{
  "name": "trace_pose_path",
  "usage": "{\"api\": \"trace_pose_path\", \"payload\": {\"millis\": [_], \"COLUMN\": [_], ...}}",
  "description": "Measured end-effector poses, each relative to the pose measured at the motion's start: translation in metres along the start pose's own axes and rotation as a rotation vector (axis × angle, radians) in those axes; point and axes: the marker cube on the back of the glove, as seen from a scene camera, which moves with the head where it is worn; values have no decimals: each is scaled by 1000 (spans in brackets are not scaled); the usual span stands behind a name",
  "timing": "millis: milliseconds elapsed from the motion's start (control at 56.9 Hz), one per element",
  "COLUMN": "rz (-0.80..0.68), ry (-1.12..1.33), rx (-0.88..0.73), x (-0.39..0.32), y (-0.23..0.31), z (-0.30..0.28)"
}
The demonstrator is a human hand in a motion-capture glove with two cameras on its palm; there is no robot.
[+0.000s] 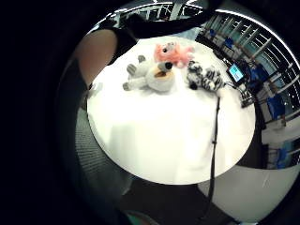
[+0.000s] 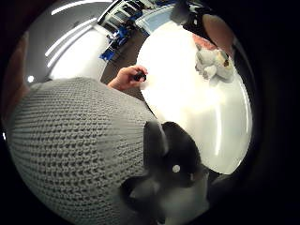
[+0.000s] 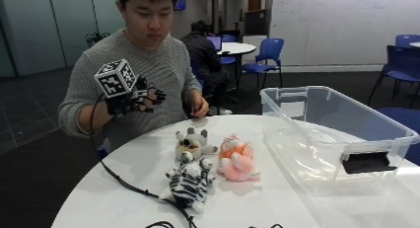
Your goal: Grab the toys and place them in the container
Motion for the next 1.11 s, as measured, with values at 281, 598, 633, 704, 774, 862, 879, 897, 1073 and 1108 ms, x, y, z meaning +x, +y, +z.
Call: {"api": "trace_pose_path", "payload": {"millis": [281,598,633,704,774,862,879,897,1073,1108], "rz": [10,44,58,81,94,99,101,104,163,173], "ry": [16,75,105,152,156,158,157,156,140,144], "rx": [-8,-39,-59,-110,-139,-156,-162,-168,-296,-323], "x": [6,20,24,35,44,52,53,54,65,67], "y": [-3,-46,-60,-93,-120,-146,-148,-151,-151,-149], "z": [0,9,12,19,22,27,29,31,69,78]}}
